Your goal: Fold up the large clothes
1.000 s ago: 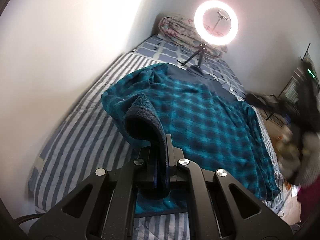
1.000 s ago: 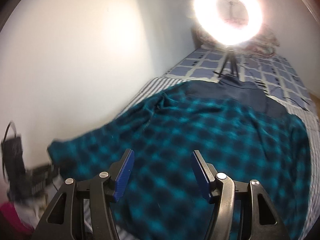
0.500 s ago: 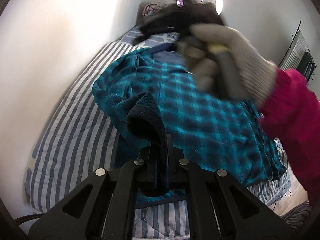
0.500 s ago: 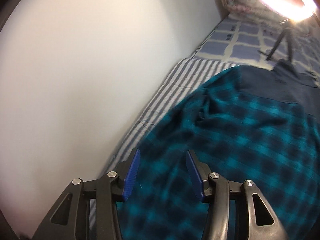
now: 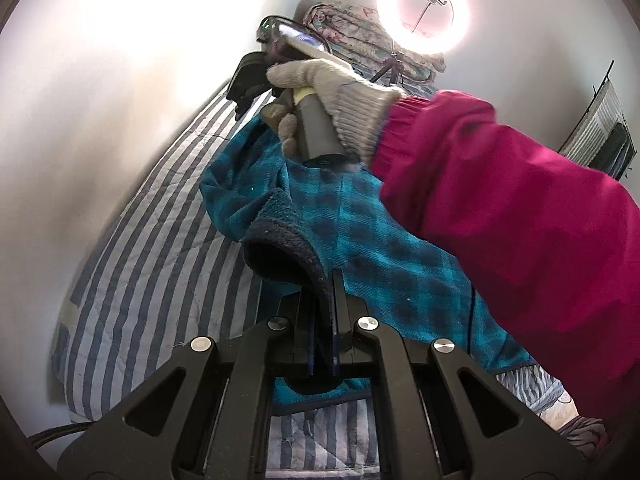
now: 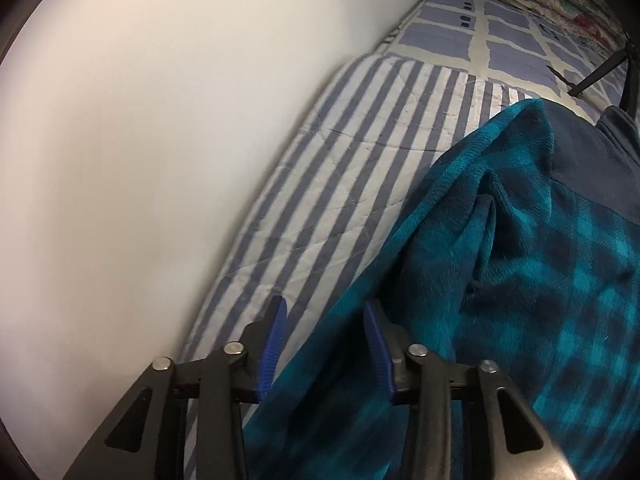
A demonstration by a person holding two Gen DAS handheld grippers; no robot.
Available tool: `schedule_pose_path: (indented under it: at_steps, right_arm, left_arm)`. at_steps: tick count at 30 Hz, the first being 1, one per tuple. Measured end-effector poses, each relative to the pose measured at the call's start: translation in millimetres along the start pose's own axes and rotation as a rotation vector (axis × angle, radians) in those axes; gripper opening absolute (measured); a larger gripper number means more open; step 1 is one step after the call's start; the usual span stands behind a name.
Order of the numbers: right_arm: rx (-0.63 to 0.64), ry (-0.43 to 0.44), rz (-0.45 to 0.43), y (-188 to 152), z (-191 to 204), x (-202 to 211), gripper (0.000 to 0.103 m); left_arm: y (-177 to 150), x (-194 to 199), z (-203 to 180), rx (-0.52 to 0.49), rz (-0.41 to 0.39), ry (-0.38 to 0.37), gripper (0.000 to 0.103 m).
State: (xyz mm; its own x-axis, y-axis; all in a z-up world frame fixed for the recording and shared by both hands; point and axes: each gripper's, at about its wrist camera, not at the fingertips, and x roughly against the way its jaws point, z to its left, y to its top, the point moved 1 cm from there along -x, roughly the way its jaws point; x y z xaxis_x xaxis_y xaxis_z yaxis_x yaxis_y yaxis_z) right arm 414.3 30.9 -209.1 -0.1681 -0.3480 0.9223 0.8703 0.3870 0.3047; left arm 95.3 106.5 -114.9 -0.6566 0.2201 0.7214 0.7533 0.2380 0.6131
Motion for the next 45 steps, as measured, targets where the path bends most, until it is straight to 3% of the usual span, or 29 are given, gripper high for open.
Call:
schedule_pose_path:
  at_steps: [2,4,8,16,20,24,27,29,32,33,34,37,41,45]
  right_arm:
    - [-0.014,-0.025,0.003,2,-1,-8,0.027]
    - [-0.024,-0.031,0.005,6,-3,-12,0.001]
    - [-0.072,0.042,-0.033,10,-19,0,0.000]
    - [-0.185,0.149,-0.174,10,-82,86,0.000]
    - [-0.198,0.135,-0.192,-7,-118,106,0.000]
    - [-0.271,0.124,-0.184,-32,-167,105,0.000]
    - [-0.318,0.105,-0.175,-46,-193,95,0.000]
    - [-0.338,0.098,-0.169,-53,-204,85,0.001]
    - [-0.356,0.094,-0.157,-64,-214,74,0.006]
    - [-0.345,0.075,-0.149,-67,-216,72,0.010]
    - [-0.329,0.054,-0.143,-72,-216,71,0.023]
    - [-0.296,0.026,-0.139,-93,-216,79,0.035]
    - [-0.291,0.102,-0.144,-133,-215,96,0.038]
    - [-0.246,0.174,-0.111,-188,-205,106,0.045]
  left_arm:
    - [-2,-1,1,-0.006,0.012,-0.002,0.003]
    - [-5,-2,2,0.001,0.039,-0.014,0.003]
    - [-8,1,-1,-0.042,0.030,0.033,0.003]
    - [-16,8,-30,-0.222,0.003,0.054,0.003]
    - [-37,6,-52,-0.341,0.028,0.048,0.003]
    - [-51,6,-70,-0.415,0.071,-0.016,0.003]
    - [-55,4,-84,-0.426,0.107,-0.072,0.021]
    - [-54,9,-83,-0.395,0.123,-0.144,0.040]
    - [-45,15,-75,-0.321,0.129,-0.214,0.040]
    - [-39,17,-68,-0.276,0.126,-0.226,0.040]
    - [-35,20,-65,-0.246,0.123,-0.229,0.040]
    - [-20,12,-39,-0.098,0.138,-0.238,0.040]
    - [-15,-16,2,0.096,0.200,-0.215,0.040]
    - [-25,-49,21,0.185,0.294,-0.196,0.040]
